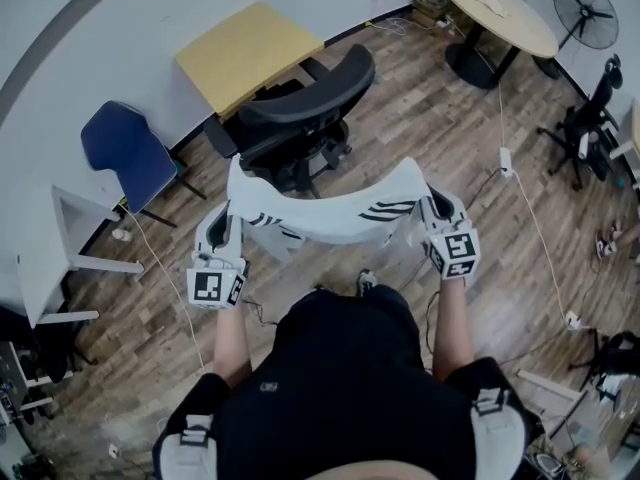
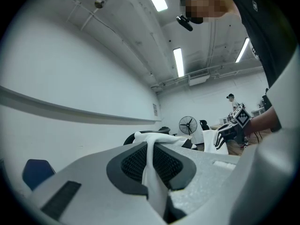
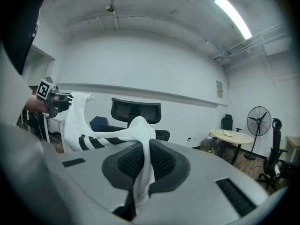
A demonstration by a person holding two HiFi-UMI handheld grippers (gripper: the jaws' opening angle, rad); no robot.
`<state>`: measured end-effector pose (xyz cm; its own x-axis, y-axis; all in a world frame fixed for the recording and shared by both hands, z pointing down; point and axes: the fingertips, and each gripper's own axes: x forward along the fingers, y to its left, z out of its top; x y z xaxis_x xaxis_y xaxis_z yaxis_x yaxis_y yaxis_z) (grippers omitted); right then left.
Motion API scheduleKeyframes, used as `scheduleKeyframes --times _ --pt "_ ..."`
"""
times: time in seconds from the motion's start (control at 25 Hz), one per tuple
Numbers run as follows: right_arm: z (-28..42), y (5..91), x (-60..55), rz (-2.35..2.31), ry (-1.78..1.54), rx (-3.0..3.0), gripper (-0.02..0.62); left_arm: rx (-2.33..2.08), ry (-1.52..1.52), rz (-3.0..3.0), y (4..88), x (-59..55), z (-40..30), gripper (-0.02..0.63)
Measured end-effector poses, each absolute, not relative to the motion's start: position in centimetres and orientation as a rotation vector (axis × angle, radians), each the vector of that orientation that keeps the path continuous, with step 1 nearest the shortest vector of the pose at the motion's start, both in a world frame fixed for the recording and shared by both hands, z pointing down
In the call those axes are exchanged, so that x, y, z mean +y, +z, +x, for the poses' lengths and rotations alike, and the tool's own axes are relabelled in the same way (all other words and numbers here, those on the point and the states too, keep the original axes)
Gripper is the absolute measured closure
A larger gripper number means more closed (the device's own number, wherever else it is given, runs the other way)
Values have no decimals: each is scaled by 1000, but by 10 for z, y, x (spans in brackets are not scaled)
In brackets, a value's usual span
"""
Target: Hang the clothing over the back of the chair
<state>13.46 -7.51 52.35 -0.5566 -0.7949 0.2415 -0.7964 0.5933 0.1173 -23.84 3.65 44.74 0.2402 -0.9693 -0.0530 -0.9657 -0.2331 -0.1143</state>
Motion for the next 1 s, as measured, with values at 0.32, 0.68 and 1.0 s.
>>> scheduleKeyframes --times 0.32,0.68,1.0 --pt "142 522 -124 1177 -9 -2598 589 1985 -48 -2286 447 25 -220 583" --pt "134 517 -166 1044 -48 -2684 589 2098 -70 -2178 443 19 -208 583" --pt "130 517 -196 947 -74 -2758 589 2170 -99 -2089 439 20 -197 583"
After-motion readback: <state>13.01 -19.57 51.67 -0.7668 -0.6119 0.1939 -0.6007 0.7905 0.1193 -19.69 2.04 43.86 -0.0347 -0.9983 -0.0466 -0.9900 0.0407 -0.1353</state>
